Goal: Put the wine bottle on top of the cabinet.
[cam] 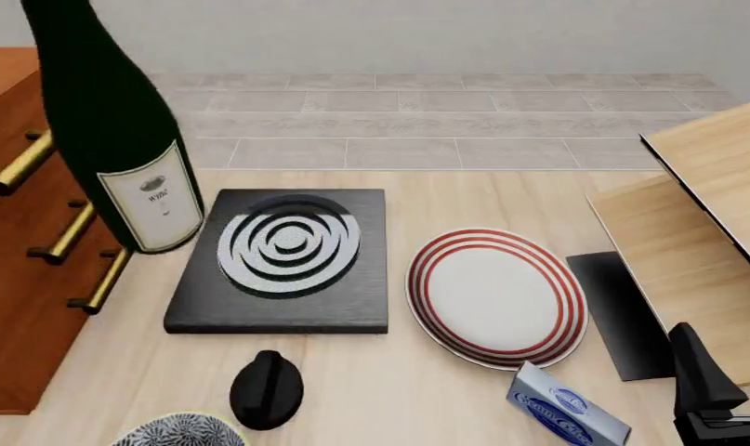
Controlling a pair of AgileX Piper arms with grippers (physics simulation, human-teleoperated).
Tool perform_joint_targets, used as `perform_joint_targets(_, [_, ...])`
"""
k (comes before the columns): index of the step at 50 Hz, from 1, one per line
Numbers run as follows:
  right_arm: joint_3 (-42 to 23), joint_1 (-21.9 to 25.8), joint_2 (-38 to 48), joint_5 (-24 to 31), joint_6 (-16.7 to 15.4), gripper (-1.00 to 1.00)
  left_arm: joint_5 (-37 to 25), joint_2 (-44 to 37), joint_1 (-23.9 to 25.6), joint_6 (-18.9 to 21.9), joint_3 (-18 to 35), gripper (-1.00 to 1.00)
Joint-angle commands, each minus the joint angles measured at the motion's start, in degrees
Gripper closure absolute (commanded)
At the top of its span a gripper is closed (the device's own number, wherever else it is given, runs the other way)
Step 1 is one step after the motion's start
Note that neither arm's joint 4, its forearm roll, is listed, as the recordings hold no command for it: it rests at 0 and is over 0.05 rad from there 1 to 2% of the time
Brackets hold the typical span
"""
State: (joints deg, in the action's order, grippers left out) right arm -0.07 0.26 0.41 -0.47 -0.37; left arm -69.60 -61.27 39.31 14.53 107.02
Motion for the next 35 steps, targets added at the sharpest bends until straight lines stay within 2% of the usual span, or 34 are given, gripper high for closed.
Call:
perform_joint_targets(1, [0.0,0.0,0.0,0.0,0.0,-1.0,-0.3,-0.6,-4.6,0.1,3.3,1.0])
perform_joint_targets(10, [0.0,0.0,0.0,0.0,0.0,-1.0,-0.3,-0.9,-7.9,-0.4,4.4,1.0])
perform_joint_targets(16, [0.0,0.0,0.0,0.0,0.0,-1.0,-0.3,-2.1,-10.7,0.8,4.0,1.0])
perform_joint_targets(22, [0.0,0.0,0.0,0.0,0.0,-1.0,-0.3,-5.4,-14.7,0.0,9.2,1.0])
perform_joint_targets(31, [0.0,0.0,0.0,0.0,0.0,-1.0,-0.3,-7.4,-17.8,-0.4,12.0,1.0])
perform_joint_targets(35, [0.0,0.0,0.0,0.0,0.0,-1.0,-0.3,-8.8,-19.5,-1.4,15.0,1.0])
